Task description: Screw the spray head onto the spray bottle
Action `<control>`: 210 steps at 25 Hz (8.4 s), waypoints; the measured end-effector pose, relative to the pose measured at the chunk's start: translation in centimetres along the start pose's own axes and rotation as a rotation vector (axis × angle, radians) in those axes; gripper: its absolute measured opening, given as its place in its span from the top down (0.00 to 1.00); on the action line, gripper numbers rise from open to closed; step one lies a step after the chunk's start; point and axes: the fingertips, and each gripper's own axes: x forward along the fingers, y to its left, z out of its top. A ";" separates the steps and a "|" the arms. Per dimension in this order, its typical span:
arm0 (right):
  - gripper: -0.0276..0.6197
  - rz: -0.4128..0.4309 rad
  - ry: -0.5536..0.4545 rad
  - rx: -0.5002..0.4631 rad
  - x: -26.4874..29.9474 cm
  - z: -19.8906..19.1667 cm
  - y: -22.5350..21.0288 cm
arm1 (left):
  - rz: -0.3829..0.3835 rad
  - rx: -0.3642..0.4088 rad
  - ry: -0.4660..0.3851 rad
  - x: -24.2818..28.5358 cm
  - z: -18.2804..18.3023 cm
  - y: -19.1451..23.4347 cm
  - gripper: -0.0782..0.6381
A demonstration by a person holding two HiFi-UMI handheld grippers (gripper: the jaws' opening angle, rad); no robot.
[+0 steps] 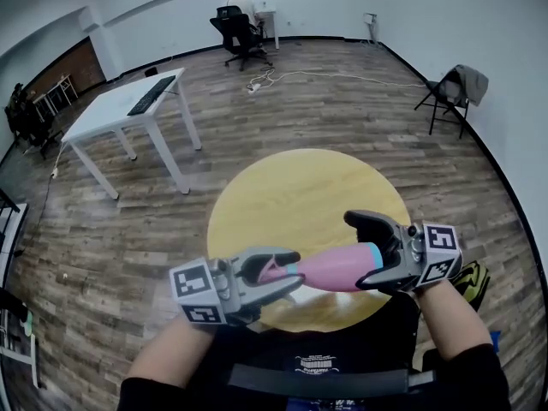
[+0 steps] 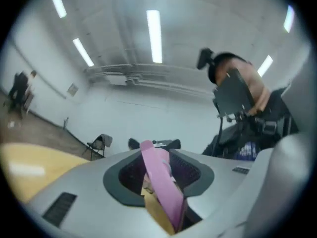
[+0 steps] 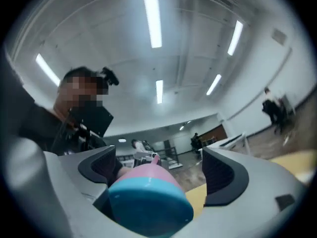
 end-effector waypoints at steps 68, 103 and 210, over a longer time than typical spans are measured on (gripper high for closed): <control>0.05 -0.111 0.186 -0.307 1.0 -1.3 -0.6 | 0.000 -0.304 -0.071 -0.7 -0.4 3.3 0.66; 0.04 -0.054 0.320 -0.488 0.7 -3.5 1.1 | -0.013 -0.375 -0.146 -1.0 0.0 3.8 0.66; 0.64 -0.416 -0.153 -0.014 -7.0 1.6 -8.2 | 0.625 0.060 -0.066 -9.0 0.7 11.2 0.66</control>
